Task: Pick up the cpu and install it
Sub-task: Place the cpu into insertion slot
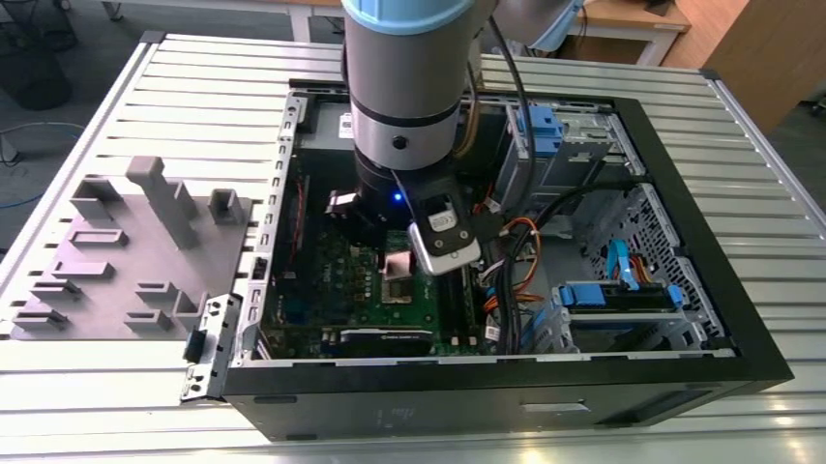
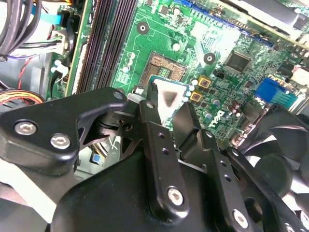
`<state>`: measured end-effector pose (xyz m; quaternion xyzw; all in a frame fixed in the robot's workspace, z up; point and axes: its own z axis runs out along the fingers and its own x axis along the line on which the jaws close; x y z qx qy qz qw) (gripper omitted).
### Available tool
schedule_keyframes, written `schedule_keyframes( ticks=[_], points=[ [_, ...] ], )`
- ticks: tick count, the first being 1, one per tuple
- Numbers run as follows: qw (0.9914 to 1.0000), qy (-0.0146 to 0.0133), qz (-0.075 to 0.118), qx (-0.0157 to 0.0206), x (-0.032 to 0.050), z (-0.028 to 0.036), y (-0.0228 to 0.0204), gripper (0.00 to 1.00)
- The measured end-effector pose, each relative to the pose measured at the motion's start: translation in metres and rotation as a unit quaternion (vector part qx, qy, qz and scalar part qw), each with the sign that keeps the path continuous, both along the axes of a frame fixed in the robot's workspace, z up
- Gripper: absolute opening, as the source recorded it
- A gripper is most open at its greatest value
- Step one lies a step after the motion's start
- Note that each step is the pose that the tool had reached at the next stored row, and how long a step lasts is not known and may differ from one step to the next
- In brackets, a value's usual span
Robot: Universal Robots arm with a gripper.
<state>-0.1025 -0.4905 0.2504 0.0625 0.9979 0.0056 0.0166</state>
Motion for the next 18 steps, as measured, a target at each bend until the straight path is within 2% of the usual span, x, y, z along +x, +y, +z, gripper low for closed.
schedule_keyframes(
  ticks=[2,4,12,18],
  points=[
    [1.00000,0.0001,0.000,0.0009,0.0000,-0.0025,-0.0001,0.39],
    [0.99999,0.0001,0.000,0.0042,0.0000,-0.0053,-0.0001,0.39],
    [0.99977,0.0000,0.000,0.0216,0.0000,-0.0153,-0.0001,0.39],
    [0.99976,0.0001,0.000,0.0219,0.0005,-0.0157,-0.0001,0.39]
  ],
)
